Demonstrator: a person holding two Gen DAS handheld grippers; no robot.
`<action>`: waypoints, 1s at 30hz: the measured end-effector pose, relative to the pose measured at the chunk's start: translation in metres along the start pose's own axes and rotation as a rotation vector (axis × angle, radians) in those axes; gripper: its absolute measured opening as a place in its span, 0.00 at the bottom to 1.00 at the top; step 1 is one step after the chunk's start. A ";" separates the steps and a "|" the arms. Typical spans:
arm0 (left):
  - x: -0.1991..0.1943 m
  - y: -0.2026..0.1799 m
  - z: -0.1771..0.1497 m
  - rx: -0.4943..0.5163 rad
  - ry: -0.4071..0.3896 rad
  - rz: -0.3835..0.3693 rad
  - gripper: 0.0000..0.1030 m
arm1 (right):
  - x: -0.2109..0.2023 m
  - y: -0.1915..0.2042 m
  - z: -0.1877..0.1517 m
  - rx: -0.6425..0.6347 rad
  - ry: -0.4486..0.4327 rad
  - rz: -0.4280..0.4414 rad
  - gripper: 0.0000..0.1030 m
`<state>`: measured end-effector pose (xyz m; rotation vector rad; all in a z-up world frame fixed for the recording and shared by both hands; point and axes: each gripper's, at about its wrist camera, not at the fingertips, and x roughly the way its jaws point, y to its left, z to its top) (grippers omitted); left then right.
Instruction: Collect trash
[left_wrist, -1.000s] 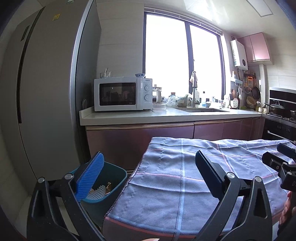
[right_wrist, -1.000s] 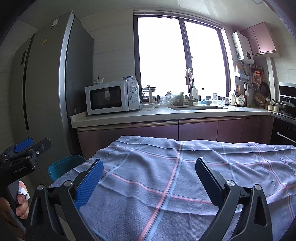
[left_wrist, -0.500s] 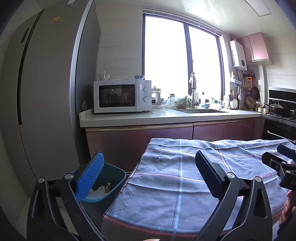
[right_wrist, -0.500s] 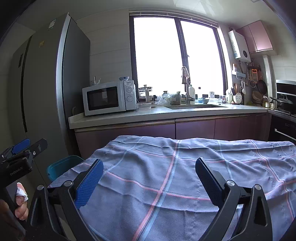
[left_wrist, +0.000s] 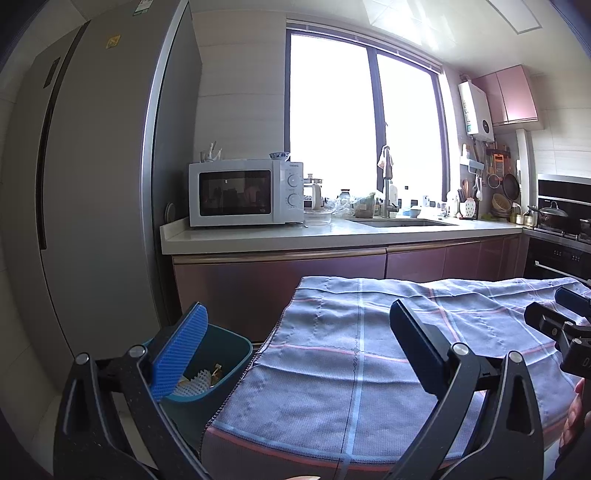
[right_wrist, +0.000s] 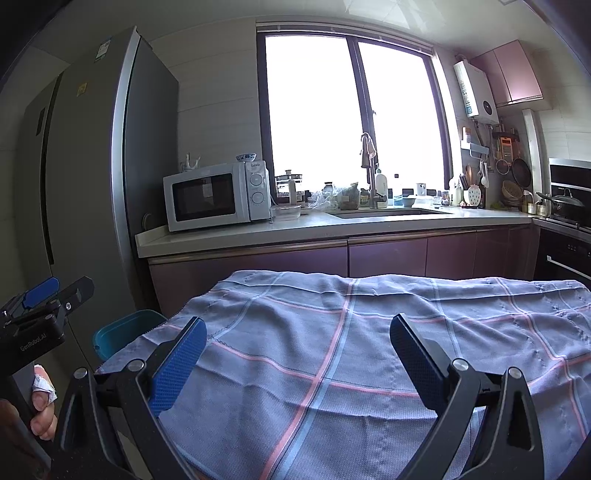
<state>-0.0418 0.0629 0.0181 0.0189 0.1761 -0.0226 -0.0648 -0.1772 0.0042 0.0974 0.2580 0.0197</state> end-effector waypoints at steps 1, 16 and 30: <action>0.000 0.000 0.000 0.000 0.001 0.000 0.94 | 0.000 0.000 0.000 0.000 0.001 0.000 0.93; -0.001 -0.001 -0.003 0.002 0.002 0.000 0.94 | 0.000 -0.001 0.000 0.000 0.001 -0.003 0.93; -0.001 -0.002 -0.003 0.001 0.006 -0.001 0.94 | 0.000 -0.002 0.000 0.003 0.001 -0.003 0.93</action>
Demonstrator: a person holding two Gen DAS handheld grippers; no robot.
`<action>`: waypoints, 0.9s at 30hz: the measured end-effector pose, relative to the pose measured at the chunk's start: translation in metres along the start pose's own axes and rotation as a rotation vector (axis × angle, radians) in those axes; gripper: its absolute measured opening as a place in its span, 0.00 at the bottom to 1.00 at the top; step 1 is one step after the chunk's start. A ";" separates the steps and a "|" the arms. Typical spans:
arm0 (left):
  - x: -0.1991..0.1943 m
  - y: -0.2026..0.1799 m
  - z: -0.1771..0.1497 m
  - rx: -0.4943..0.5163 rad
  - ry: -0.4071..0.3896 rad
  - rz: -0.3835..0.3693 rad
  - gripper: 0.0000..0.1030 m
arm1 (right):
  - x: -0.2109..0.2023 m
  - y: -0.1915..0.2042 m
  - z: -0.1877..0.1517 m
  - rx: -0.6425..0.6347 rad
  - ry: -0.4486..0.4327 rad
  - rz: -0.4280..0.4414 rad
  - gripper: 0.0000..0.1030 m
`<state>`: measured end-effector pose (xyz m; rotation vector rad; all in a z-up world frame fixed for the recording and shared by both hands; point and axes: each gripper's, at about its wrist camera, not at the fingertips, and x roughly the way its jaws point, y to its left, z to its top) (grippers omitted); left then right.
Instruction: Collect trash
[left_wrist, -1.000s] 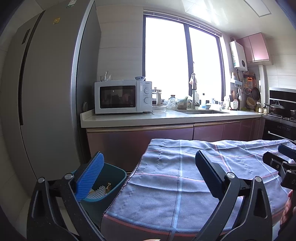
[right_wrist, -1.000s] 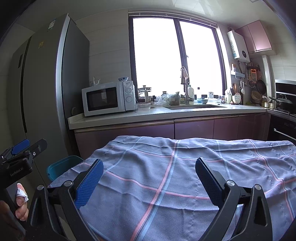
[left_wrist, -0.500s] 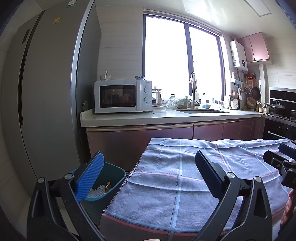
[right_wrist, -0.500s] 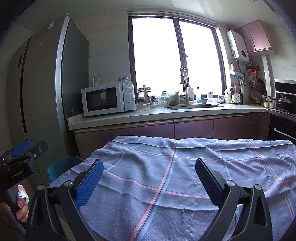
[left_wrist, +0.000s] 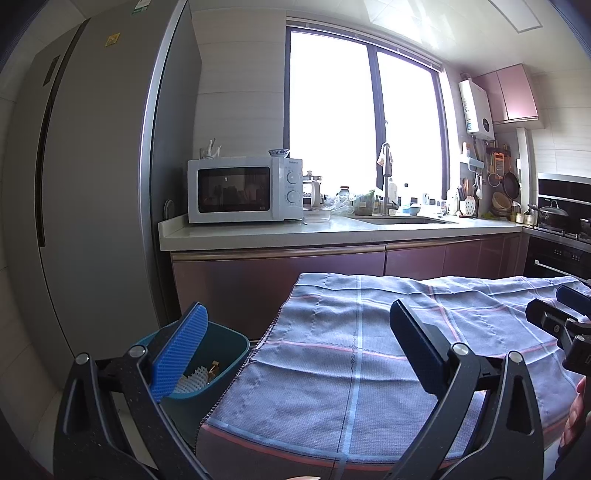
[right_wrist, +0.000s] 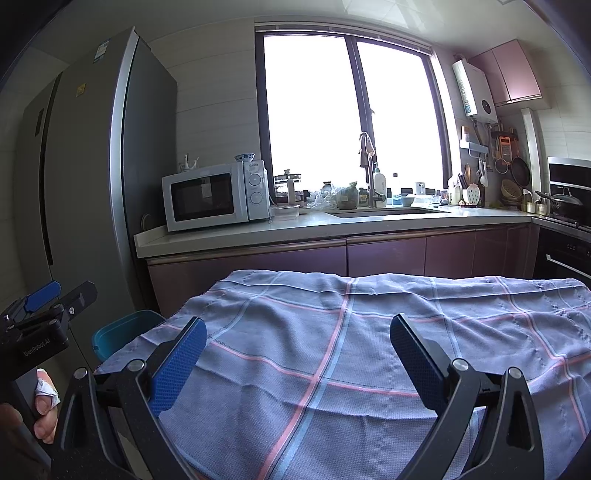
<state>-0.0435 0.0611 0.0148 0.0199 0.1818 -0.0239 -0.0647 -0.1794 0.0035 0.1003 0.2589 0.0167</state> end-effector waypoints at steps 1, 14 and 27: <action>0.000 0.000 0.000 0.000 0.001 0.001 0.94 | 0.000 0.000 0.000 0.000 0.000 0.000 0.93; 0.003 -0.003 -0.003 -0.001 0.006 0.000 0.94 | 0.000 -0.001 -0.001 0.003 0.001 -0.003 0.93; 0.006 -0.008 -0.006 0.003 0.010 -0.003 0.94 | 0.000 -0.004 -0.002 0.006 0.001 -0.003 0.93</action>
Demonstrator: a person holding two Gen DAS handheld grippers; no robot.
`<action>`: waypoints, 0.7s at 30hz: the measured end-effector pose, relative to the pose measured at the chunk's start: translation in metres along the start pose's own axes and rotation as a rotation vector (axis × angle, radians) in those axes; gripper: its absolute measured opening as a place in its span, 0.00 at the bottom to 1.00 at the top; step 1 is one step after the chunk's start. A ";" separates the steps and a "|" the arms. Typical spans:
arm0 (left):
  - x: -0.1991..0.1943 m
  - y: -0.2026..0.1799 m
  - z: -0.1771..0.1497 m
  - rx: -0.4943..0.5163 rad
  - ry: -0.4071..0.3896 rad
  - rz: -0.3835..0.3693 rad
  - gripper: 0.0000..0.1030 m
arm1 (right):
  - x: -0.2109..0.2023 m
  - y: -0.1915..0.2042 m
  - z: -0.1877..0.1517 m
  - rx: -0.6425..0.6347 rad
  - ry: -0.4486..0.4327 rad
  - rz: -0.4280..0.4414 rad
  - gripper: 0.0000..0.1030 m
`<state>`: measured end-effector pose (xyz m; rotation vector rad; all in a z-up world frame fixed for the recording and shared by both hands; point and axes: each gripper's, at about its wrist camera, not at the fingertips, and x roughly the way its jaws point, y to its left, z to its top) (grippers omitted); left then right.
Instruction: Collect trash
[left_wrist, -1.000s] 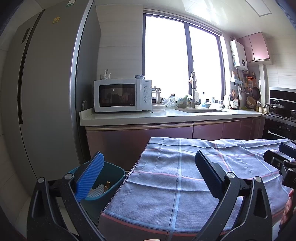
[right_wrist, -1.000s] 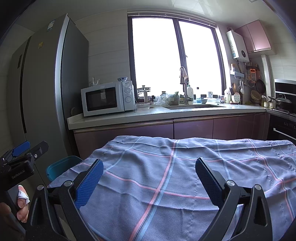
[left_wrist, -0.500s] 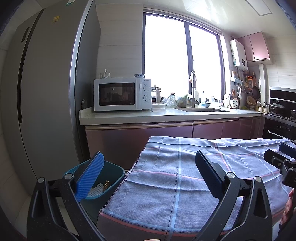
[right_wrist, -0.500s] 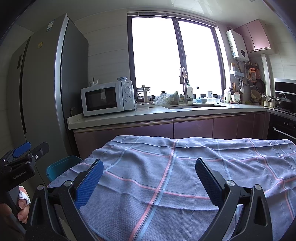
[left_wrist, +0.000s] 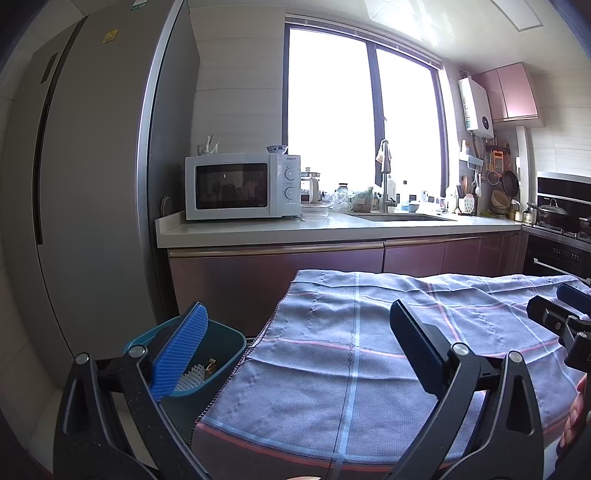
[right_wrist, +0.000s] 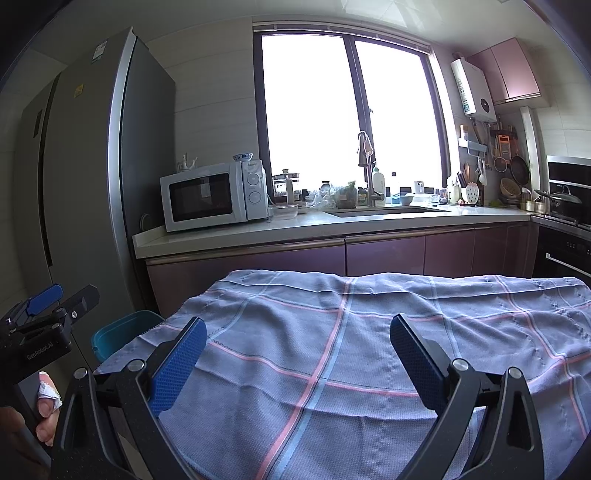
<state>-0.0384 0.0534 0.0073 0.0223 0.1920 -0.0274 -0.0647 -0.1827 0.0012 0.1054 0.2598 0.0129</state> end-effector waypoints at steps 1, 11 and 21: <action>0.000 -0.001 -0.001 0.001 0.000 -0.001 0.94 | 0.000 0.000 0.000 0.001 0.001 0.000 0.93; 0.001 -0.001 -0.001 -0.001 0.002 -0.003 0.94 | 0.001 0.000 0.001 0.001 0.003 0.002 0.93; 0.003 -0.002 -0.001 -0.002 0.007 -0.005 0.94 | 0.002 -0.001 0.002 0.002 0.003 0.001 0.93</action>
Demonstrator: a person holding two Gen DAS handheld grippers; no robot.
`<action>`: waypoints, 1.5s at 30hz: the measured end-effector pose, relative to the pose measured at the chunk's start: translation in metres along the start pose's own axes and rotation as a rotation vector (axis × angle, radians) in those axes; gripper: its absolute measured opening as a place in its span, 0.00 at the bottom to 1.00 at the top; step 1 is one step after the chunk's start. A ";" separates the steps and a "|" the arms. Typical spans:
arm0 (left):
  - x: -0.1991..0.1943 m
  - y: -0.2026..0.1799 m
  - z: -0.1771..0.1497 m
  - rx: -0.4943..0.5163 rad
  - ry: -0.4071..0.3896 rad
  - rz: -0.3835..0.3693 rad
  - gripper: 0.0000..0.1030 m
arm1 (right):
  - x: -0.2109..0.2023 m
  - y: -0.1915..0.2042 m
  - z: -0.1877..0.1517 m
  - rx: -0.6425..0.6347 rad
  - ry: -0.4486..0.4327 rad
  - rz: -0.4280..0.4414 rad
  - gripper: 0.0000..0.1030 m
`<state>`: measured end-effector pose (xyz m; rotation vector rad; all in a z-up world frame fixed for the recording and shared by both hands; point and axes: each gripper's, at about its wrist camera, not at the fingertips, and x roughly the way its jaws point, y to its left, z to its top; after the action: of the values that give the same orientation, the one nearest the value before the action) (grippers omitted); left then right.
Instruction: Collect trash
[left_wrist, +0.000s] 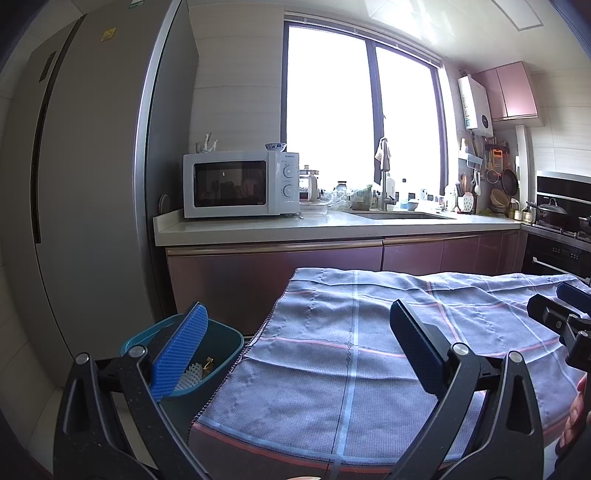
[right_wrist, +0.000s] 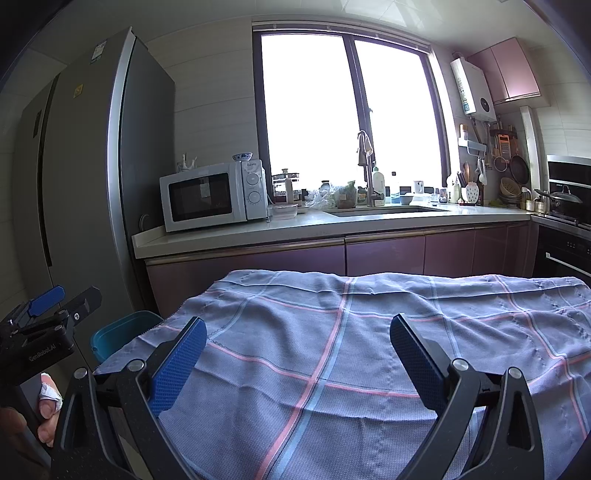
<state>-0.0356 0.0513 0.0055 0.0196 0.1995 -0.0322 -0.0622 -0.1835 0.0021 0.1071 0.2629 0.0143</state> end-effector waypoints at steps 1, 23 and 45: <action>0.000 -0.001 -0.001 -0.001 0.001 -0.001 0.94 | 0.000 0.000 0.000 0.000 0.000 0.000 0.93; 0.002 -0.002 -0.006 -0.003 0.010 -0.002 0.94 | 0.001 0.000 -0.002 0.007 0.007 -0.007 0.93; 0.008 -0.004 -0.008 -0.001 0.034 -0.014 0.94 | 0.003 0.000 -0.005 0.013 0.012 -0.016 0.93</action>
<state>-0.0296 0.0470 -0.0038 0.0179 0.2339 -0.0459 -0.0604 -0.1824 -0.0033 0.1175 0.2761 -0.0029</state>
